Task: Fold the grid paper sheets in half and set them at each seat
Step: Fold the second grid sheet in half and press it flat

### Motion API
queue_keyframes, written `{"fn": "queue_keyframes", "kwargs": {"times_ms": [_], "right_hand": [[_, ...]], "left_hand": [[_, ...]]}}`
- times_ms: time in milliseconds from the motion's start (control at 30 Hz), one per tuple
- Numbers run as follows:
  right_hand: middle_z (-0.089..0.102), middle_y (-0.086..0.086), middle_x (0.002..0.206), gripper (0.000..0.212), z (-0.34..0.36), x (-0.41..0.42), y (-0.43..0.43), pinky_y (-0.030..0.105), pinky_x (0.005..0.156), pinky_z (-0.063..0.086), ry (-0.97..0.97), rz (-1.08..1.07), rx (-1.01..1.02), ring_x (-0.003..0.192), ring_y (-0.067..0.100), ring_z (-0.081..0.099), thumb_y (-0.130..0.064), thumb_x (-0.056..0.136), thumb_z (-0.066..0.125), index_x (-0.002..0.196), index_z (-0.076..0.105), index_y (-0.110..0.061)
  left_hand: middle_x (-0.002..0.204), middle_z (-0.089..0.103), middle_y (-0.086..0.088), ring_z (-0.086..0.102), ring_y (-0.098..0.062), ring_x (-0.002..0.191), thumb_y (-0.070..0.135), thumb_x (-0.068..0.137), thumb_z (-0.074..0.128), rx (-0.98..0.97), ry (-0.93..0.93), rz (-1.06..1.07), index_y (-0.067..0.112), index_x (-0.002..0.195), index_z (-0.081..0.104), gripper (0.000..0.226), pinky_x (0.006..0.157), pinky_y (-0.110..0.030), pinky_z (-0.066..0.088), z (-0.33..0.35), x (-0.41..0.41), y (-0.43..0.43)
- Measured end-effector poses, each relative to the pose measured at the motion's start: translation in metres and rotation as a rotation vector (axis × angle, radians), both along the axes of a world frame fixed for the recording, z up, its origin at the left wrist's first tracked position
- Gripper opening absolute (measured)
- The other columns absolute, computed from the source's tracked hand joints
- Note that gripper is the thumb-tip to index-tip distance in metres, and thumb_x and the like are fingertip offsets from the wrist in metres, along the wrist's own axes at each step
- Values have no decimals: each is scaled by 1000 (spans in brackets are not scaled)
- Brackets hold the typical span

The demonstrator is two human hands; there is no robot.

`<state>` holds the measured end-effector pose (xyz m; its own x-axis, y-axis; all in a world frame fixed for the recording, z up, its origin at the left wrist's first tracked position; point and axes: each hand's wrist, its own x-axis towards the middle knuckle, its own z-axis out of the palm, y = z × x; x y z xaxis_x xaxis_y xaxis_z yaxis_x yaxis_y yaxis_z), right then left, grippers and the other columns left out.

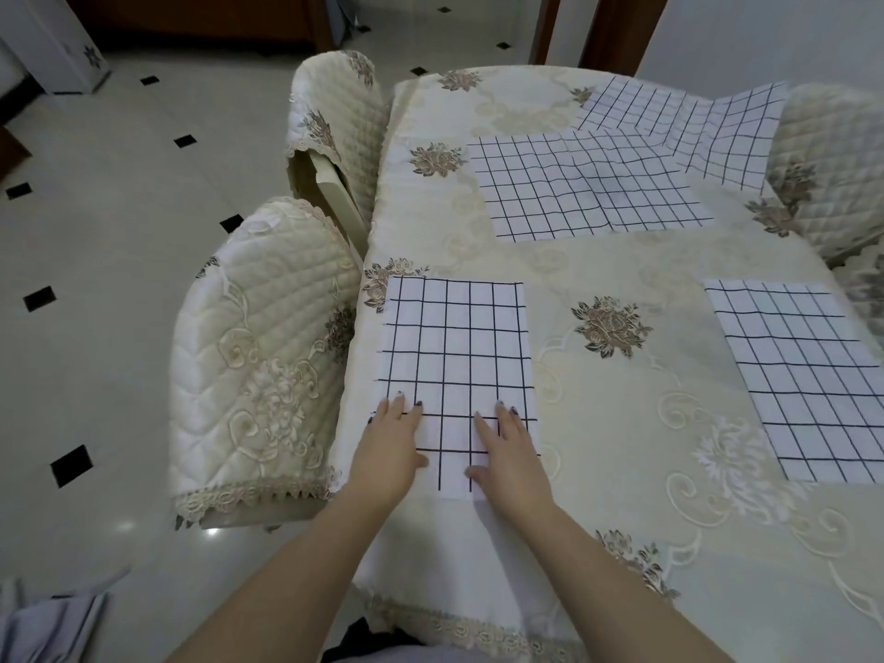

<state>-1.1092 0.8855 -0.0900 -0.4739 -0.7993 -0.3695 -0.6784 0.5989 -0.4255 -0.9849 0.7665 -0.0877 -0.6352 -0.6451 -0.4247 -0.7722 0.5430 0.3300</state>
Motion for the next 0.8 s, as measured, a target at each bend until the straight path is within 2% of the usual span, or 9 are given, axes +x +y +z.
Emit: {"fn": "queue_keyframes", "kwargs": {"times_ms": [100,200,267,333,400,467,533,667,800], "right_hand": [[-4,10,161,78,6,-11,3,34,117,17,-4,-58,76,149,25,-1,-18,90,61,153,14,-19],[2,15,160,68,12,-17,-2,35,113,25,35,-93,97,147,30,7,-9,91,54,150,19,-11],[3,15,160,64,19,-21,-12,36,111,28,30,-115,54,147,30,8,-6,93,48,150,19,-10],[2,13,160,63,23,-29,-26,36,112,27,30,-91,10,147,29,7,-6,94,46,151,18,-11],[2,14,160,62,25,-38,-43,37,114,24,31,-59,-4,147,29,7,-9,95,45,151,18,-10],[2,14,161,61,25,-46,-61,38,115,24,28,-43,2,147,29,7,-10,95,46,150,18,-9],[3,14,160,61,25,-55,-78,38,115,22,37,-18,20,147,29,7,-12,96,47,150,18,-9],[3,17,160,63,21,-72,-112,38,117,16,74,56,80,147,32,7,-25,97,47,150,18,-7],[6,18,159,68,12,-88,-139,41,118,12,98,78,122,147,36,4,-37,96,48,150,19,-9]], "left_hand": [[161,10,-12,6,-27,149,26,86,67,3,-48,45,16,152,21,80,119,-41,17,0,5,-8],[147,37,-9,30,-26,139,34,86,65,-109,-72,40,15,141,38,65,116,-41,21,6,3,-11],[140,45,-10,40,-26,130,33,87,63,-135,12,56,14,135,44,55,110,-36,29,13,-3,-13],[146,40,-12,36,-28,134,26,90,61,-102,123,66,11,139,42,55,108,-35,30,18,-14,-17],[139,44,-11,37,-27,131,22,91,58,-116,178,36,9,138,44,50,101,-34,35,21,-29,-24],[129,48,-9,41,-27,125,19,93,54,-141,180,-2,7,128,49,37,94,-33,38,19,-46,-34],[125,49,-10,40,-29,125,17,93,50,-155,129,-31,7,123,51,31,96,-34,37,14,-62,-44],[141,41,-13,31,-34,135,24,92,54,-165,48,-48,10,131,45,42,108,-40,34,1,-91,-70],[156,21,-14,15,-36,145,26,92,56,-152,15,-33,15,147,27,63,113,-43,27,-3,-114,-90]]}}
